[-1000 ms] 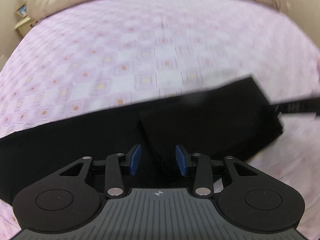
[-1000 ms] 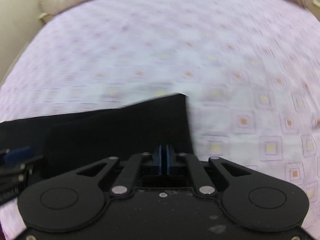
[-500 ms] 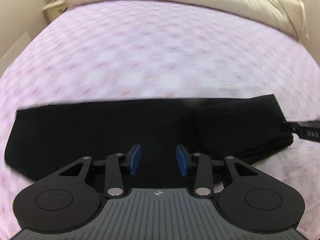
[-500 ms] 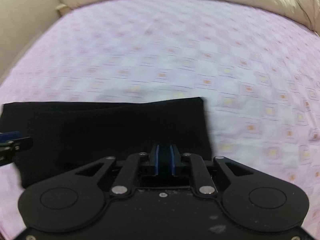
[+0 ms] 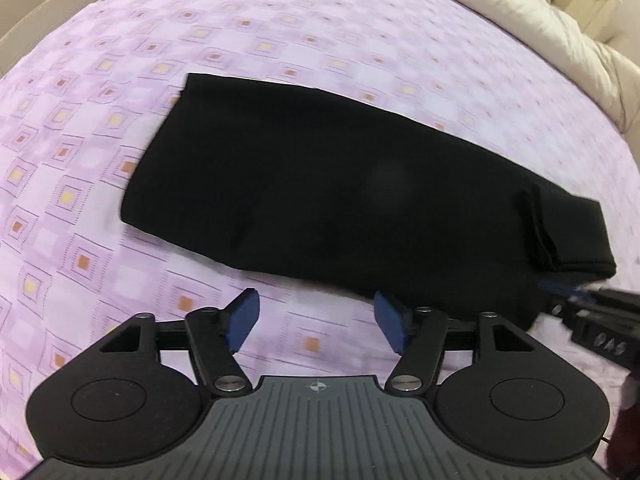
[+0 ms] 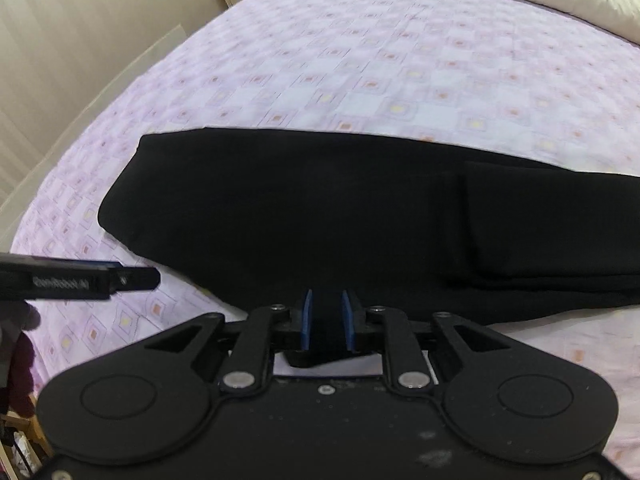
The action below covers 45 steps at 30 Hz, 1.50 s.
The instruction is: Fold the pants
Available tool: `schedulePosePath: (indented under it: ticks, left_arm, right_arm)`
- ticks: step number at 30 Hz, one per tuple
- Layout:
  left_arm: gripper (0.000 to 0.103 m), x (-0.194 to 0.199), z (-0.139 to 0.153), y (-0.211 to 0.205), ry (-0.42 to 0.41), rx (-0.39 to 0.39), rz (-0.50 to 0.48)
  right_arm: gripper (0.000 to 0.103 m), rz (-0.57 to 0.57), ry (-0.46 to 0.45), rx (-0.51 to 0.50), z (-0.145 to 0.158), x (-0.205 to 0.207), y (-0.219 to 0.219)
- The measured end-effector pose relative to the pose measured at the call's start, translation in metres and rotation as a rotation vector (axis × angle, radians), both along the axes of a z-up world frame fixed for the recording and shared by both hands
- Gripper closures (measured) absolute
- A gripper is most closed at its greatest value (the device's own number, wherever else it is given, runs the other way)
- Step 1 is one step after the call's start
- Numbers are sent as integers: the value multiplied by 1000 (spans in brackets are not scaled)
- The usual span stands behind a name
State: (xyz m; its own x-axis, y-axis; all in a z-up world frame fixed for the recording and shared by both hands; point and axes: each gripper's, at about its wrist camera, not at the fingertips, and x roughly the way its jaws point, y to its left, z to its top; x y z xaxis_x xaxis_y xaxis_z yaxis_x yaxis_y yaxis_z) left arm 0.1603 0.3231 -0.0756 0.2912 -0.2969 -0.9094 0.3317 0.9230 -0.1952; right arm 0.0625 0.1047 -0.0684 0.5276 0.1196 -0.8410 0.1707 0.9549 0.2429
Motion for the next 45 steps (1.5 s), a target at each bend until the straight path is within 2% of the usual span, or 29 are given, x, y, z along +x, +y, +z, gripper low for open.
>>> schedulePosePath:
  ticks: [4,9,11,13,16,19,27,29,30,32,33,37,40,44,45]
  left_arm:
    - [38,17,-9,12,16,-9,0]
    - [35,33,-27,29,93,-80,86]
    - [30,36,-36,38,122,-140,142]
    - [12,38,-37,44,142,-211,178]
    - [3,42,-39,44,160,-266,212]
    - [3,51,-40,40,133,-287,231]
    - [4,63,-49,49,174,-368,391]
    - [6,61,-52,54,183,-390,433]
    - [11,59,-52,56,184,-390,448]
    - [44,55,-48,58,162,-334,460]
    - [77,52,-45,58,138,-251,464]
    - [85,42,-31,54,58,-232,382]
    - [88,30,-3,35,-76,-156,303]
    - [88,8,47,-11,-271,-83,217]
    - [88,1,58,-24,-315,-65,192]
  right_arm:
    - [85,-17,141,-51,-29,10,18]
    - [86,-37,165,-75,-36,11,20]
    - [86,-23,180,-89,-37,14,20]
    - [86,-25,196,-91,-38,23,19]
    - [86,-31,207,-90,-38,29,19]
    - [86,-49,212,-82,-38,31,17]
    - [85,-53,209,-89,-43,33,19]
    - [85,-55,206,-92,-44,33,19]
    - [85,-55,204,-93,-44,32,20]
    - [85,-57,197,-91,-44,31,19]
    - [85,-55,196,-91,-44,31,19]
    - [85,-41,175,-86,-43,27,18]
    - [85,-19,157,-84,-46,24,17]
    - [86,30,130,-76,-46,18,14]
    - [86,47,119,-38,-43,16,5]
